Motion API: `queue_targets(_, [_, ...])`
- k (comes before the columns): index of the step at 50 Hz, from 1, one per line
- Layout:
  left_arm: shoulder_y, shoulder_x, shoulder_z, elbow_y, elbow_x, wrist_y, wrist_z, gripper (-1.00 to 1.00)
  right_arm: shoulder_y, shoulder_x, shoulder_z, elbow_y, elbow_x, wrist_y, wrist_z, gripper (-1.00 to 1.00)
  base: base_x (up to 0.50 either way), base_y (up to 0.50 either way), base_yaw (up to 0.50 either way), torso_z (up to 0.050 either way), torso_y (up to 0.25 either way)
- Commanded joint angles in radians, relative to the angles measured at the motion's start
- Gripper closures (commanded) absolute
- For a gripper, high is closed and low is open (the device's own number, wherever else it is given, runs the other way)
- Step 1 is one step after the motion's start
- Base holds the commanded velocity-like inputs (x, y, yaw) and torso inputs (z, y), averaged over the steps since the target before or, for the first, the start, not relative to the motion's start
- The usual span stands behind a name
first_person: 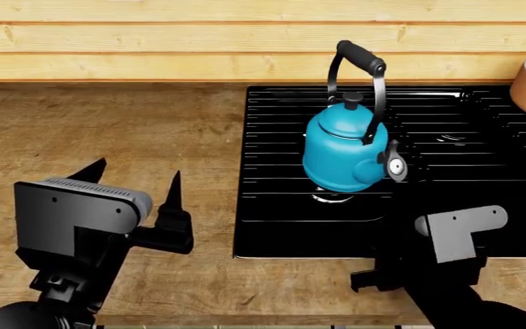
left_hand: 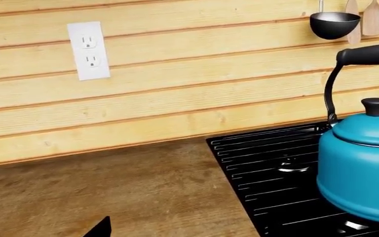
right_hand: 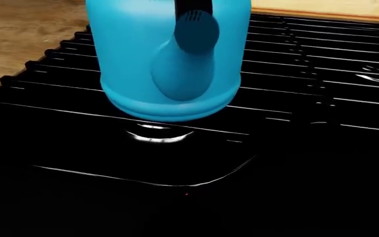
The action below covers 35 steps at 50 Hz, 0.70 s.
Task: Pick the kettle from the counter and place it on a stove burner. Then turn the burner on.
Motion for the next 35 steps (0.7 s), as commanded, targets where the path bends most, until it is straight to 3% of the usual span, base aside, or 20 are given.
queue_targets(1, [-0.003,0.000,0.005,-0.003,-0.001,0.002,-0.001,-1.00,-0.025,0.006,-0.104,0.162,0.035,0.004,-0.137,1.00,0.01,0.00,0.01,0.000,0.000])
queue_targets(35, [-0.025,0.009,0.032,-0.009,-0.001,-0.006,-0.011,-1.00,-0.075,0.057,-0.242,0.181,-0.104,-0.084,-0.428,1.00,0.01,0.00,0.01,0.000,0.000])
